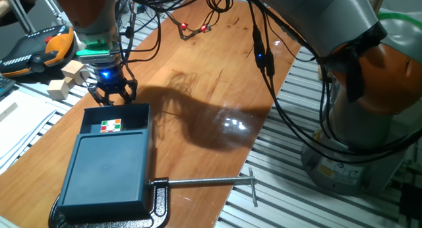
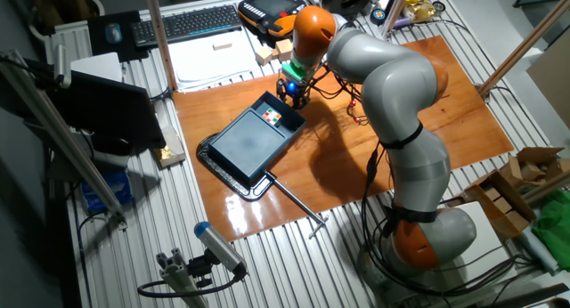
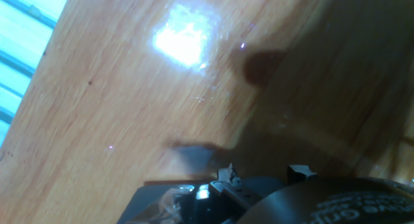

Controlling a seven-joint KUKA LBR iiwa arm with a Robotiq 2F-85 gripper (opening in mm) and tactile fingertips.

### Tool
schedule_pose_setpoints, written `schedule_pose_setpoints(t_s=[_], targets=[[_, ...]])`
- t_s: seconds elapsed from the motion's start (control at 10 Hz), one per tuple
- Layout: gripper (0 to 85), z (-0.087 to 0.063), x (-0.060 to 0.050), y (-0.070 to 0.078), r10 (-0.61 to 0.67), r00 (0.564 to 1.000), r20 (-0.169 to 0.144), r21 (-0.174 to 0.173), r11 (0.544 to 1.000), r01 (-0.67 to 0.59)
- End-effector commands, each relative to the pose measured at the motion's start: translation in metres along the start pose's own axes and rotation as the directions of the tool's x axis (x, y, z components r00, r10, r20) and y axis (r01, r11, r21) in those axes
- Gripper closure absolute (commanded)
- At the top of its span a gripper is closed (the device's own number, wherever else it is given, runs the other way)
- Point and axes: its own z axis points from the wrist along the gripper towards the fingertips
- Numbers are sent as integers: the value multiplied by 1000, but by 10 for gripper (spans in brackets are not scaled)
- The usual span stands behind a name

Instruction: Grasp the handle and close the drawer

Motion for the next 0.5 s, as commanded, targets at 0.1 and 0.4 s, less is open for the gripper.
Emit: schedule_pose_setpoints(t_s=[0.1,0.4], targets=[[830,0,1,0,1,1000,0,0,1000,-1],[830,0,4,0,1,1000,-6,2,1000,-1]])
